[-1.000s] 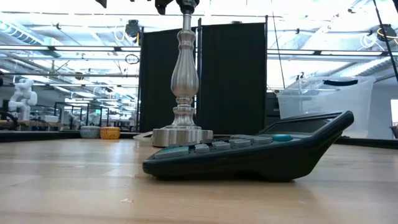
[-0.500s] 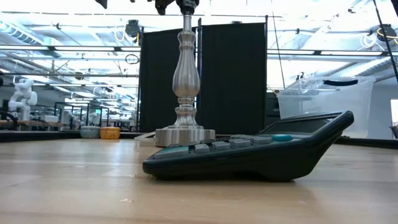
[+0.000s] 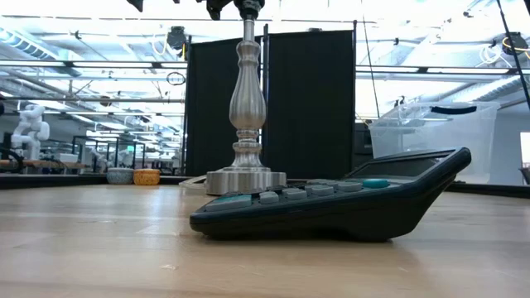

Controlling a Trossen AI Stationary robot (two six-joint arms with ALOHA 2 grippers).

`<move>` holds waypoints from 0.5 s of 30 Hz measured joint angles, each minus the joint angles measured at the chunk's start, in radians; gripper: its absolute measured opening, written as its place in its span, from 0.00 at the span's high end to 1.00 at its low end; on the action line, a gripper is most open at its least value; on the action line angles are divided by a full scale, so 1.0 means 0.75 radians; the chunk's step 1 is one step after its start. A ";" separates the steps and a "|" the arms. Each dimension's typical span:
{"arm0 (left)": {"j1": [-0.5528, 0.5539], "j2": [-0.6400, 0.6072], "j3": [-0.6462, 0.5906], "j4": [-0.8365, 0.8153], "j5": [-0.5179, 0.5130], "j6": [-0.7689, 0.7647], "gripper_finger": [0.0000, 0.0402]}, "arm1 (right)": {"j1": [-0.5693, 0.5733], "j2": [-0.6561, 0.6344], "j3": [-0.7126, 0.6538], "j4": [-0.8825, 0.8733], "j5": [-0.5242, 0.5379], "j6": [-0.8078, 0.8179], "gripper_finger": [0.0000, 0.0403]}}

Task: Screw lightbulb
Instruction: Insert the light bulb into the lamp

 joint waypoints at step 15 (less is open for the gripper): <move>-0.001 0.000 0.000 -0.001 0.004 0.002 0.48 | 0.007 -0.306 -0.014 -0.302 0.024 0.050 0.96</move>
